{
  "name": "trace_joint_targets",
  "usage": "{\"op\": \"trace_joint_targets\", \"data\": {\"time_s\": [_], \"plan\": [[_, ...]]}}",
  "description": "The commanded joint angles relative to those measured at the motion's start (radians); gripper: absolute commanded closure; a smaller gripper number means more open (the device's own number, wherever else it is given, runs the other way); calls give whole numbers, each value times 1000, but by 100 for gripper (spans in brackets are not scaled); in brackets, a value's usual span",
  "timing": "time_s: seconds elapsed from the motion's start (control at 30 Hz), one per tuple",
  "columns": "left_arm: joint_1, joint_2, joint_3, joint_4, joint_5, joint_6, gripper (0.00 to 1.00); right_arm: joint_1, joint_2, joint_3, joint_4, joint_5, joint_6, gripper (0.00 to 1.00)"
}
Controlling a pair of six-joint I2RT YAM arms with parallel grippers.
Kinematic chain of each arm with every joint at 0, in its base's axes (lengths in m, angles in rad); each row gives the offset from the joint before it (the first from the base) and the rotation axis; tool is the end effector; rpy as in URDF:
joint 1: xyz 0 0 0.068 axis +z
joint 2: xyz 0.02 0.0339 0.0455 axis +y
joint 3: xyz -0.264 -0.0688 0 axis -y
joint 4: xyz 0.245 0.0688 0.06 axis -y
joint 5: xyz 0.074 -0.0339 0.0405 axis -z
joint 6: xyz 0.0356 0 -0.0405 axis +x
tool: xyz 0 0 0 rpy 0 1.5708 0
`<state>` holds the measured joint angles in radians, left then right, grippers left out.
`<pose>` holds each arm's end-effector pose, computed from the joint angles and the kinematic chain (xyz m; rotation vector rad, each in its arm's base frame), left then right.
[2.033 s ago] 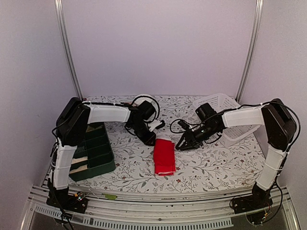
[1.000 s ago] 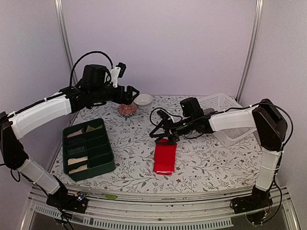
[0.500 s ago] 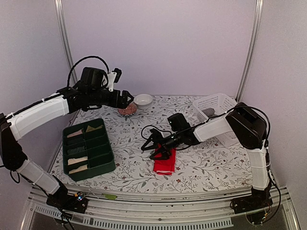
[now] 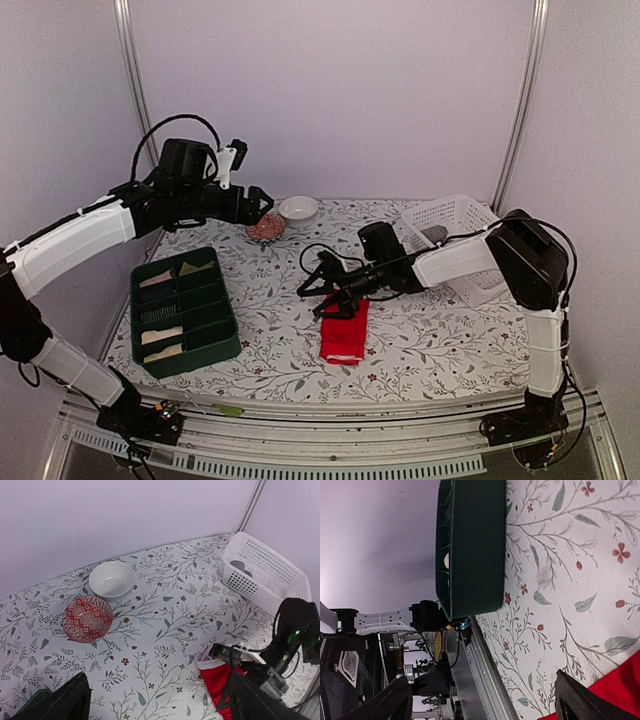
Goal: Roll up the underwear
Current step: Rotate the underwear at the center of the board.
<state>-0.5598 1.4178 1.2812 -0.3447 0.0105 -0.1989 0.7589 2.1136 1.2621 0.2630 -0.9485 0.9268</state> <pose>0.2776 -0.1744 0.3498 0.3811 2.0518 -0.4784 0.3006 0.3250 0.1422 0.4613 -2.4788 -1.8012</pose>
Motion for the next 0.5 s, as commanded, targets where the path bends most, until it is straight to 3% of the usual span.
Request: {"op": "trace_joint_targets", "data": {"time_s": [0.0,0.47], "plan": [[11,-20,-17,-5,21,13,4,-67,-17,20,35,7,-14,1],[11,-2,-11,-36,18,16,4,-101,170,53,39,-42,-83,1]]}}
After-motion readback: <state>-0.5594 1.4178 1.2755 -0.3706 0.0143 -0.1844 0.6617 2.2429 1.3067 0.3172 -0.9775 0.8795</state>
